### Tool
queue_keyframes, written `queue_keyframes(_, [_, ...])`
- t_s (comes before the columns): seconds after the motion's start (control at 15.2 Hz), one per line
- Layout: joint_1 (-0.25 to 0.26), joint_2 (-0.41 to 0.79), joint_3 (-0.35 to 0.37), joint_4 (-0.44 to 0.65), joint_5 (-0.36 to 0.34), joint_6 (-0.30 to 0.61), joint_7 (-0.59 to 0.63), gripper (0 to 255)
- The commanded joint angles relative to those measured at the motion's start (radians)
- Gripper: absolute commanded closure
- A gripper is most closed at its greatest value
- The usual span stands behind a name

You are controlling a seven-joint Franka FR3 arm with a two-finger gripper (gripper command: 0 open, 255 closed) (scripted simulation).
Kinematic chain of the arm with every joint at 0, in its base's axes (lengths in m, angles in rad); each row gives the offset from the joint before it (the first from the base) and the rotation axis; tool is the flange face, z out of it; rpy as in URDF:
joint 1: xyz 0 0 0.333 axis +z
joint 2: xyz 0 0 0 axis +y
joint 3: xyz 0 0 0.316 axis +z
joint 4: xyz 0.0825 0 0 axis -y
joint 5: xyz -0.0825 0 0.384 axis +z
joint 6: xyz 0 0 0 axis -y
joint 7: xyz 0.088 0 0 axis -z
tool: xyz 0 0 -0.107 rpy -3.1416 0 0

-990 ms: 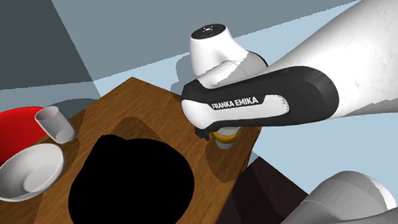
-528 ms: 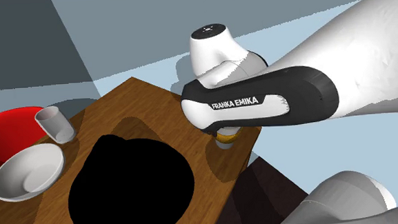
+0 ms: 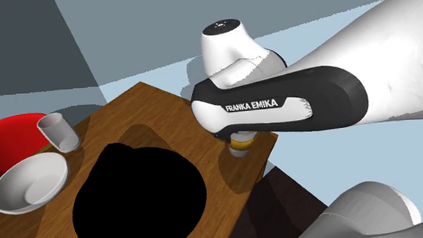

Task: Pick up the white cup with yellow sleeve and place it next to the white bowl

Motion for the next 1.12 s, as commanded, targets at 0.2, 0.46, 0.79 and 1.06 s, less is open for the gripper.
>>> queue_keyframes(0.2, [0.004,-0.037,0.002,0.044,0.010,-0.079,-0.012,255])
queue_keyframes(0.46, [0.007,-0.061,0.005,0.083,0.017,-0.142,-0.020,255])
queue_keyframes(0.79, [0.010,-0.083,0.009,0.136,0.025,-0.217,-0.030,255])
queue_keyframes(1.06, [0.011,-0.095,0.012,0.183,0.031,-0.275,-0.038,255])
